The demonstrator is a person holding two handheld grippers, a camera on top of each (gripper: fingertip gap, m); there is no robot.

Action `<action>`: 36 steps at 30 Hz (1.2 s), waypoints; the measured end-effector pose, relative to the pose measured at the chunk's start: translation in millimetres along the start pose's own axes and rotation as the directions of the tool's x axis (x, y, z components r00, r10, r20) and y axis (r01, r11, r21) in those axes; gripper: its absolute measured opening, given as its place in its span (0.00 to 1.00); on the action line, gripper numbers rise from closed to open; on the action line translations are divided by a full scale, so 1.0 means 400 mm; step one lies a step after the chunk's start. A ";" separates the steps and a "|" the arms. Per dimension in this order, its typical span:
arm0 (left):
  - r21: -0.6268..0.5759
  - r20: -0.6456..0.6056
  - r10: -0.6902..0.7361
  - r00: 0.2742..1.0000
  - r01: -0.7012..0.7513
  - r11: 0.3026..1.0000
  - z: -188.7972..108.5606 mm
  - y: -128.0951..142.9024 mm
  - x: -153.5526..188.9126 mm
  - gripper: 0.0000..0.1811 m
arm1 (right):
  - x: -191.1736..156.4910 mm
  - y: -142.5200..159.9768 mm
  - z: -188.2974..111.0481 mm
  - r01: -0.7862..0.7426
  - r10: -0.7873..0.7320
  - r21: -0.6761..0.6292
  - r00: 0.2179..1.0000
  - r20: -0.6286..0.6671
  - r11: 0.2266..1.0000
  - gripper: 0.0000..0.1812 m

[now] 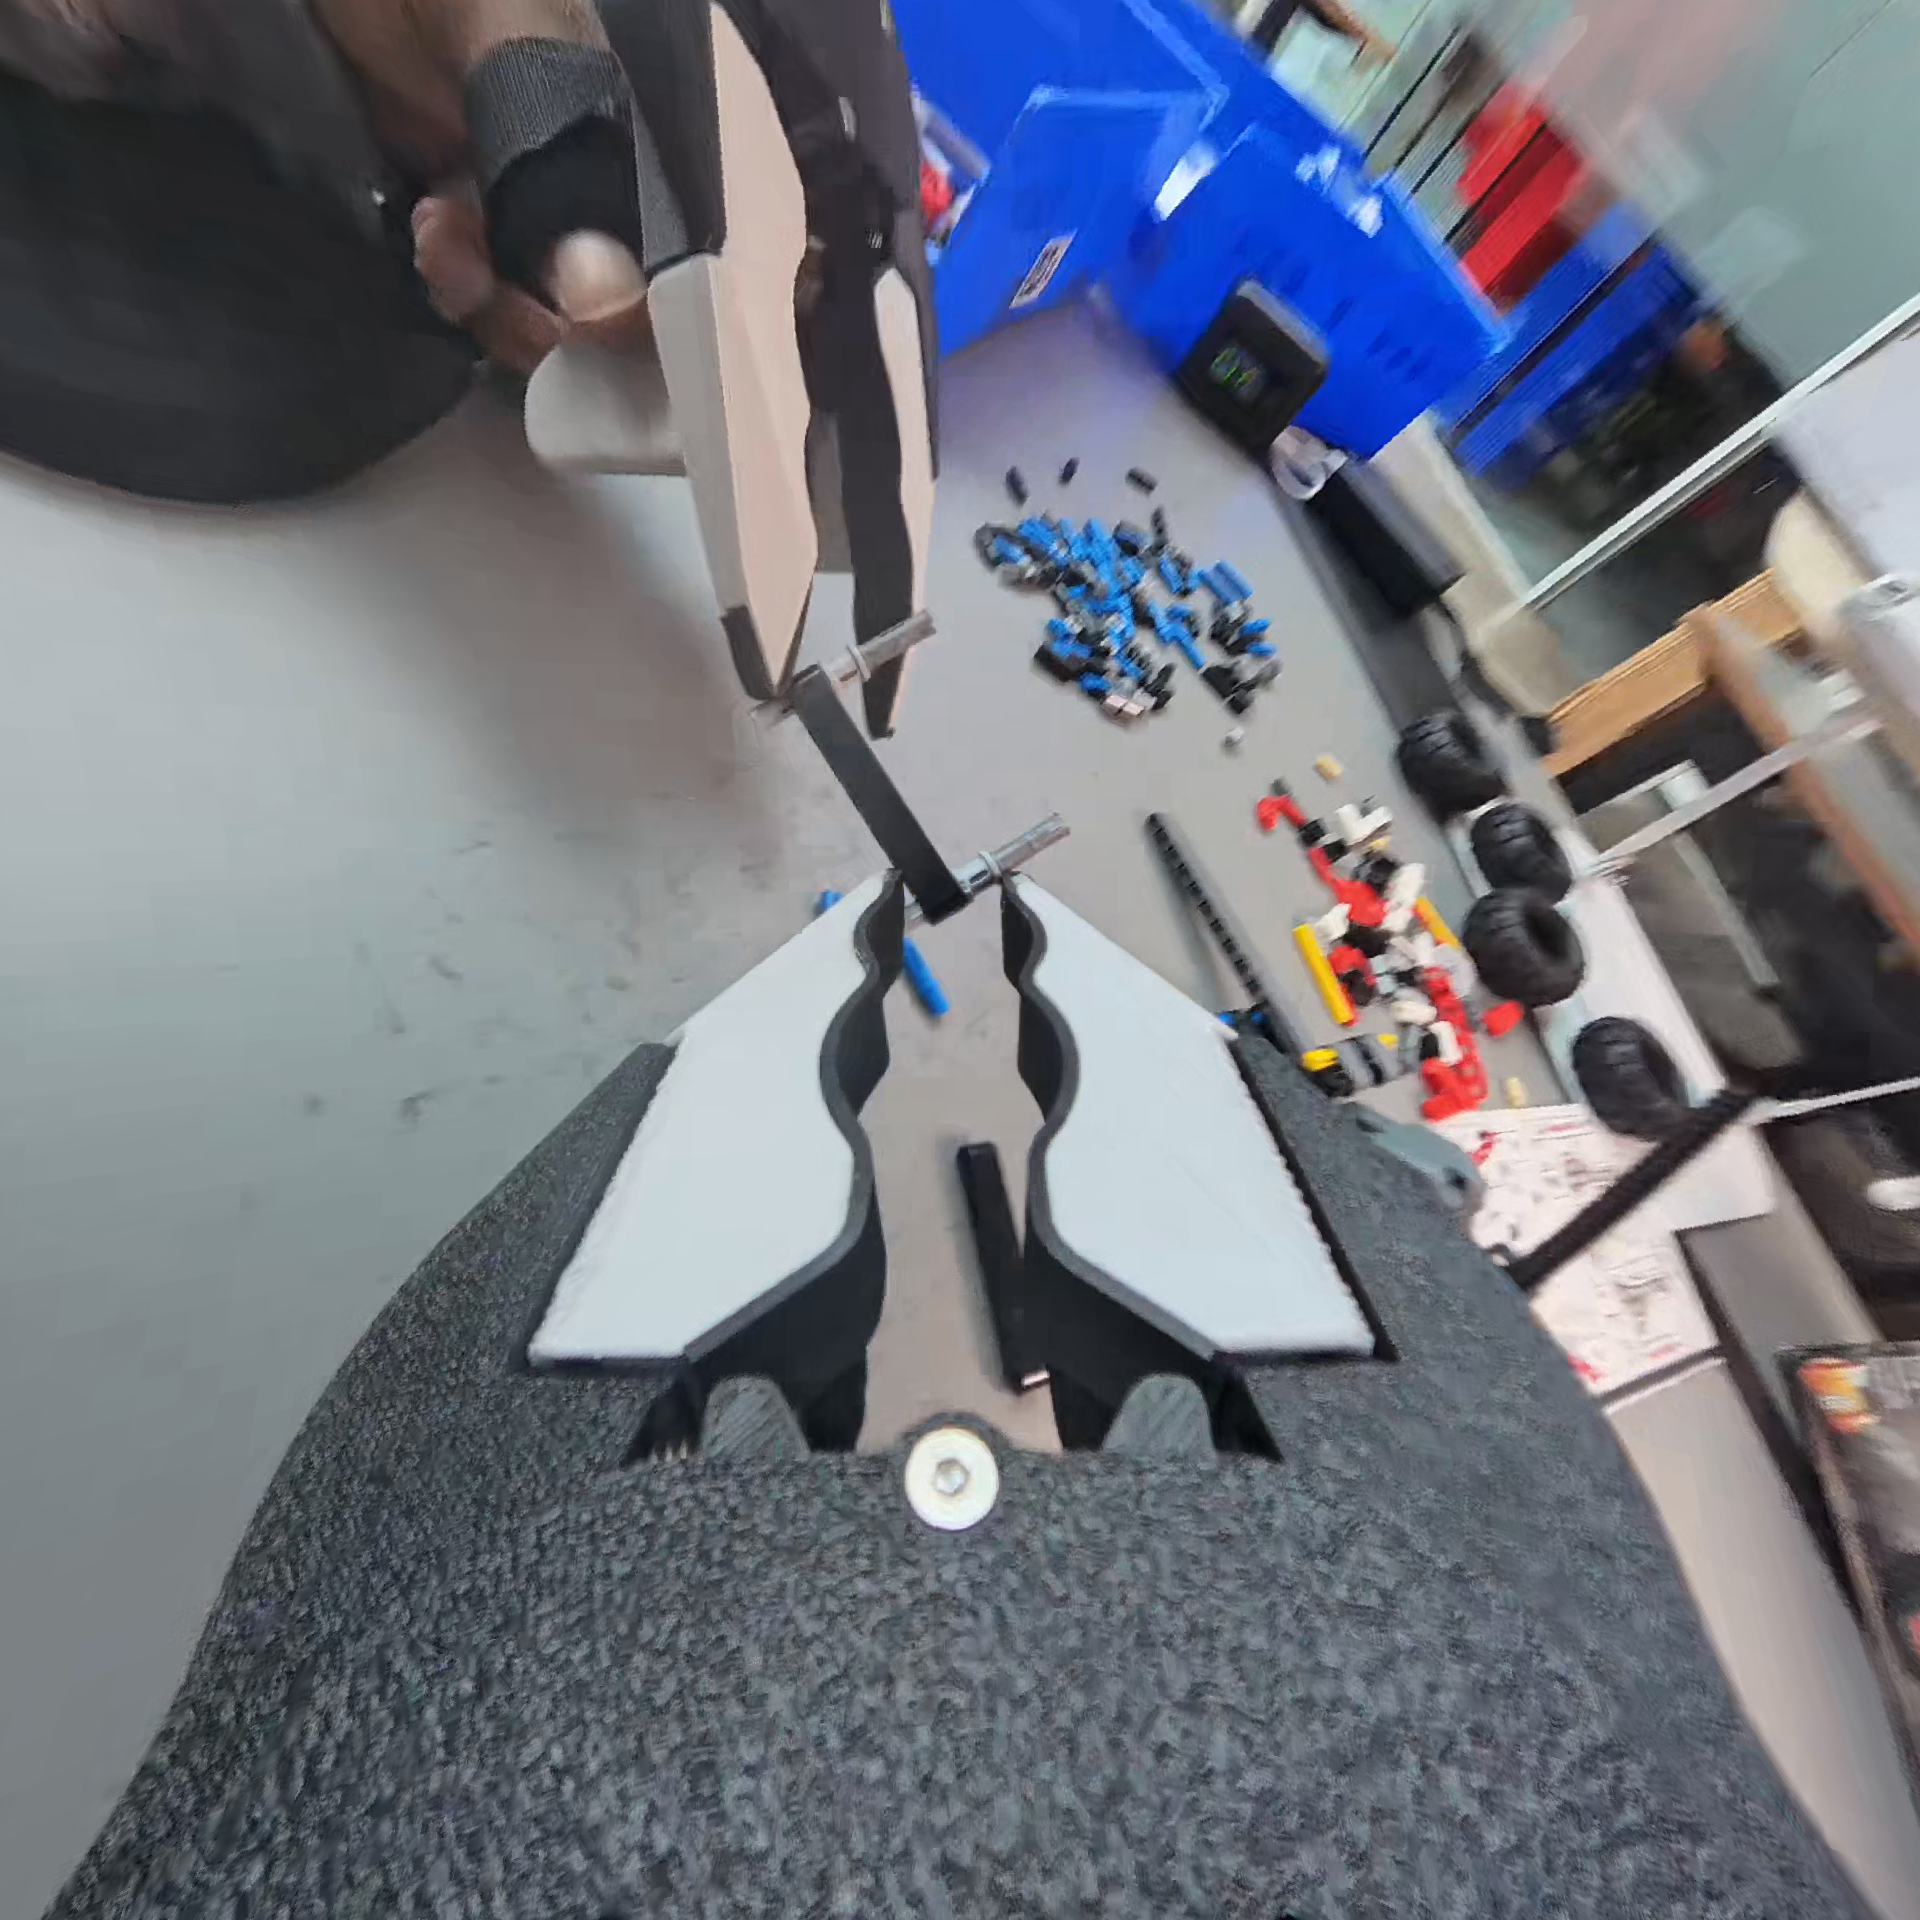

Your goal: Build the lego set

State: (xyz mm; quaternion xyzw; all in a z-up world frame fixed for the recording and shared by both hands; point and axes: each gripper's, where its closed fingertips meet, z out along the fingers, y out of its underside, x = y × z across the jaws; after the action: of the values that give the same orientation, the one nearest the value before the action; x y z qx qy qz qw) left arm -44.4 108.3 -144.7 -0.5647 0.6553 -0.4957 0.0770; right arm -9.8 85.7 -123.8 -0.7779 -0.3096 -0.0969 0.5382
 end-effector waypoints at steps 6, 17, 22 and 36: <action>0.151 -0.175 0.029 0.984 -0.002 0.989 -0.016 -0.068 0.080 0.08 | 0.019 -0.058 -0.019 0.291 -0.276 0.055 0.942 -0.188 0.955 0.10; -0.116 -0.015 0.581 0.814 -0.578 0.808 0.062 0.032 0.093 0.04 | -0.088 0.029 -0.050 -0.126 0.136 -0.052 0.915 0.380 0.991 0.11; -0.140 -0.059 0.554 0.830 -0.557 0.819 0.083 0.047 0.099 0.04 | -0.117 0.050 -0.050 -0.131 0.163 -0.104 0.890 0.426 0.986 0.04; -0.211 -0.055 0.534 0.844 -0.532 0.820 0.091 0.081 0.072 0.06 | -0.127 0.082 -0.040 -0.127 0.194 -0.180 0.881 0.432 0.975 0.04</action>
State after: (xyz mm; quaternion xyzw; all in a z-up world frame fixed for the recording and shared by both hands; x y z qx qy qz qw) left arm -52.1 60.2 -173.5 -0.3658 0.8370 -0.3774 0.1521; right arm -28.0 44.6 -167.4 -0.8397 -0.3513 0.1067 0.4002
